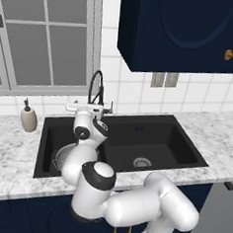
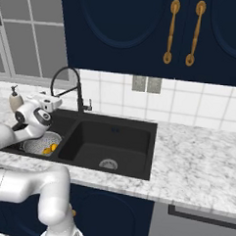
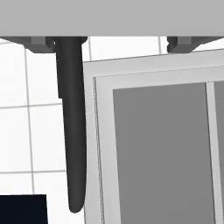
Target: Put the colander in the sink, put the tangerine, mango in the colander, and turn on the sink faucet and pour water over the colander.
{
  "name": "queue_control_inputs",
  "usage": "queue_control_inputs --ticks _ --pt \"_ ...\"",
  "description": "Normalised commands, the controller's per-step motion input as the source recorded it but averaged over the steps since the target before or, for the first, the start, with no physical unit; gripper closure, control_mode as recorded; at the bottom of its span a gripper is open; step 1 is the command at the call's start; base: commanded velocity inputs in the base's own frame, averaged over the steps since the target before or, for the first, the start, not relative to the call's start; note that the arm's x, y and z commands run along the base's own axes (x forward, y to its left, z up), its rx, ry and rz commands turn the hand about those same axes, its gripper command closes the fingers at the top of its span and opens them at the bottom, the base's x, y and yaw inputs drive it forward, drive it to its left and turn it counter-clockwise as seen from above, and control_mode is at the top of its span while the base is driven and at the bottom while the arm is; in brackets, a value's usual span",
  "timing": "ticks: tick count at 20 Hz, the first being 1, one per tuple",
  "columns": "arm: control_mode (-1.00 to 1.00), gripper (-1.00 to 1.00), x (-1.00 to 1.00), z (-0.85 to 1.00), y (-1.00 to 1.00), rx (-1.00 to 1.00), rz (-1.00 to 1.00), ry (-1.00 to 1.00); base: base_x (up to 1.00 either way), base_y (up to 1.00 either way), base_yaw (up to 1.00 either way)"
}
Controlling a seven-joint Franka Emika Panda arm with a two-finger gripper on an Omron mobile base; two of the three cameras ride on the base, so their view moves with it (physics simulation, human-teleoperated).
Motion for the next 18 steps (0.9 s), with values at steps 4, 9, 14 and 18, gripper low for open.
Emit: queue_control_inputs --ticks 4,9,14,18 --pt "-1.0 -1.0 0.06 0.0 0.14 0.0 0.0 0.0 0.0 0.0 0.0" --pt "-1.0 -1.0 0.0 0.01 0.0 0.0 0.0 0.0 0.0 0.0 0.0" --pt "-1.0 -1.0 -0.14 0.21 0.0 0.0 0.0 0.0 0.0 0.0 0.0" --pt "-1.0 -1.0 -0.51 0.32 0.0 -0.01 0.0 -0.01 0.0 0.0 0.0"
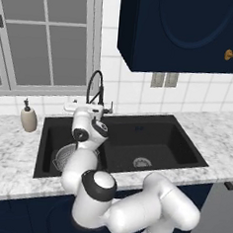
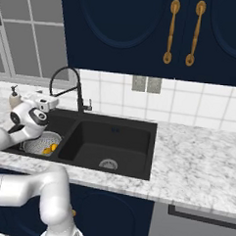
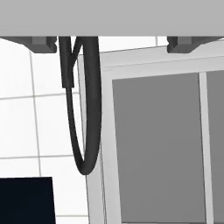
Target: Put the colander in the sink, put the tangerine, mango in the colander, and turn on the sink faucet and pour water over the colander.
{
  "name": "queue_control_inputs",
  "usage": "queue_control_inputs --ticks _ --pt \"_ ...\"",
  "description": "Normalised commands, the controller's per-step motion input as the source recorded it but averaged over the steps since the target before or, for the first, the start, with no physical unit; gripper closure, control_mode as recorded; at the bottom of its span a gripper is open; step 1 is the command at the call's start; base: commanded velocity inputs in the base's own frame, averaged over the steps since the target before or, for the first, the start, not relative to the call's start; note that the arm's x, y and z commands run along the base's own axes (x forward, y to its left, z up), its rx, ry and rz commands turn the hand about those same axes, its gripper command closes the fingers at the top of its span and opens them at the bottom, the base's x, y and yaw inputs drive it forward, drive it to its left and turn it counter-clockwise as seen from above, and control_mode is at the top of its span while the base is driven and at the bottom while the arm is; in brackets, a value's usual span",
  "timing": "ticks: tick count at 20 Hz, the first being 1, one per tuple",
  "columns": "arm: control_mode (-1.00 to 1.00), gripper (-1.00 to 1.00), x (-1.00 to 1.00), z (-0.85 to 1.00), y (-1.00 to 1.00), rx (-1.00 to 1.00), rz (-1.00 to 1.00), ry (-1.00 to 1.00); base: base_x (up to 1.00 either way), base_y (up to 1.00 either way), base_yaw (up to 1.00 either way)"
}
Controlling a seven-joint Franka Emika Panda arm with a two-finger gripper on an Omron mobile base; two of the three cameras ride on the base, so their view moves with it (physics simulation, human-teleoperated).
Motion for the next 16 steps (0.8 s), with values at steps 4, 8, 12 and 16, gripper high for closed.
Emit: queue_control_inputs --ticks 4,8,12,16 --pt "-1.0 -1.0 -0.75 0.28 -0.03 -0.01 0.0 -0.01 0.0 0.0 0.0" --pt "-1.0 -1.0 -0.96 0.33 -0.68 -0.05 0.0 -0.06 0.0 0.0 0.0" --pt "-1.0 -1.0 -0.84 0.35 -0.9 -0.01 0.02 0.0 0.0 0.0 0.0" --pt "-1.0 -1.0 -0.93 0.18 -1.0 0.0 0.06 0.02 0.0 0.0 0.0"
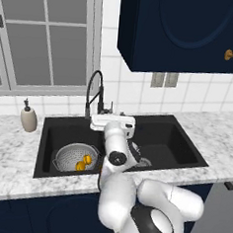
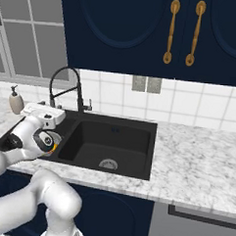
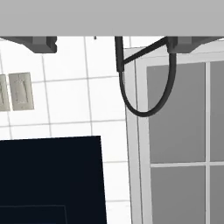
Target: Put the colander in the sink, put the tangerine, mango in the colander, and turn on the sink faucet and pour water over the colander.
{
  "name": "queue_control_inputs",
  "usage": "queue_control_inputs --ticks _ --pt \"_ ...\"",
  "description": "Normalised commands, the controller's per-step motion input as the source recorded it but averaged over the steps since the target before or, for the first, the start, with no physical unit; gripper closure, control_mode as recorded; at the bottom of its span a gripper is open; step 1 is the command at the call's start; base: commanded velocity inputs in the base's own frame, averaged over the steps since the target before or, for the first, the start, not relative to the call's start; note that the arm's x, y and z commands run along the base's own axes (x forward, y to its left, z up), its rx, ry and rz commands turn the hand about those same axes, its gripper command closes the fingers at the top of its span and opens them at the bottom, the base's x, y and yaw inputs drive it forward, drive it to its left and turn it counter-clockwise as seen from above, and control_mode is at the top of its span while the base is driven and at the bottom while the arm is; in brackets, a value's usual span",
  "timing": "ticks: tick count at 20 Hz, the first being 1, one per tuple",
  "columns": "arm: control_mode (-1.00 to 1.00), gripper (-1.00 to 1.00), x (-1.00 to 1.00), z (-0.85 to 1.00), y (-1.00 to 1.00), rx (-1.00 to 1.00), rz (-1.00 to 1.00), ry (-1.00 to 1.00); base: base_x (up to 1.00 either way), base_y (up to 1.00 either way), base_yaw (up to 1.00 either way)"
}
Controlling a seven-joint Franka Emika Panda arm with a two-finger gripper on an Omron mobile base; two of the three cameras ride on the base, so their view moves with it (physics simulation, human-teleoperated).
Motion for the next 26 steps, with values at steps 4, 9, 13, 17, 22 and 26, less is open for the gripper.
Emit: queue_control_inputs --ticks 4,9,13,17,22,26 --pt "-1.0 -1.0 -0.28 0.29 -0.94 0.0 0.06 0.04 0.0 0.0 0.0" --pt "-1.0 -1.0 0.03 0.23 -0.83 0.0 0.12 0.06 0.0 0.0 0.0" --pt "-1.0 -1.0 0.07 0.01 -0.54 0.0 0.12 0.08 0.0 0.0 0.0" --pt "-1.0 -1.0 0.39 -0.02 -0.26 0.0 0.05 0.07 0.0 0.0 0.0" --pt "-1.0 -1.0 0.58 -0.01 0.0 0.0 0.0 0.1 0.0 0.0 0.0" --pt "-1.0 -1.0 0.66 0.0 0.0 0.0 0.0 0.12 0.0 0.0 0.0"
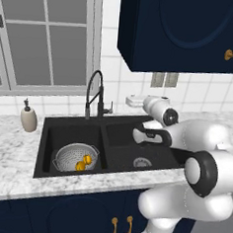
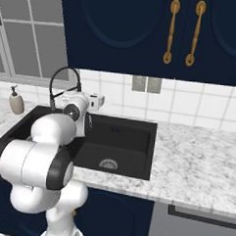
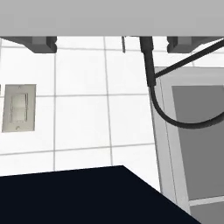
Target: Put the colander in the sink, put the tangerine, mango in the colander, and turn on the sink faucet and pour water over the colander.
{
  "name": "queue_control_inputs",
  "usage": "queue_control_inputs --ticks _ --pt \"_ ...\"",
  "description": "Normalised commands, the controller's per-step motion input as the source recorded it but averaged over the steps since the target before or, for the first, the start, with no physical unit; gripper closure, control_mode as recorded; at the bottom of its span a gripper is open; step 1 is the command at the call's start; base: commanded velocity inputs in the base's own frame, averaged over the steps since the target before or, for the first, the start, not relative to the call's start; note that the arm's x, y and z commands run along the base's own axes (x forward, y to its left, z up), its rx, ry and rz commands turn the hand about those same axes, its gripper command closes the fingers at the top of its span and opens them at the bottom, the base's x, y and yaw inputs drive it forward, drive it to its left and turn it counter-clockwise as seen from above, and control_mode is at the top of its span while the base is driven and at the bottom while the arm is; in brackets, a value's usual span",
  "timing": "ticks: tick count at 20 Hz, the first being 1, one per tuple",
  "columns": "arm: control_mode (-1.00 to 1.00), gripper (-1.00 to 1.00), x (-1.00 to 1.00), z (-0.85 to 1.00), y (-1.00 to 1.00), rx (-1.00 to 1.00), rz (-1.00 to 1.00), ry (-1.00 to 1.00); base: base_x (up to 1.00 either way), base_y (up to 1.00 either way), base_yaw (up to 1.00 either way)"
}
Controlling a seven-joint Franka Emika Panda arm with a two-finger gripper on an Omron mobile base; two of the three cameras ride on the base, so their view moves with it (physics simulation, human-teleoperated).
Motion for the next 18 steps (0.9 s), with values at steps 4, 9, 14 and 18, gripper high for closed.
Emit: queue_control_inputs --ticks 4,9,14,18 --pt "-1.0 -1.0 0.48 -0.01 0.0 0.0 0.0 0.05 0.0 0.0 0.0" --pt "-1.0 -1.0 0.33 -0.01 0.02 0.0 0.0 0.03 0.0 0.0 0.0" --pt "-1.0 -1.0 0.08 -0.13 0.03 0.0 0.0 0.03 0.0 0.0 0.0" --pt "-1.0 -1.0 0.0 -0.31 0.15 -0.01 0.0 0.14 0.0 0.0 0.0"
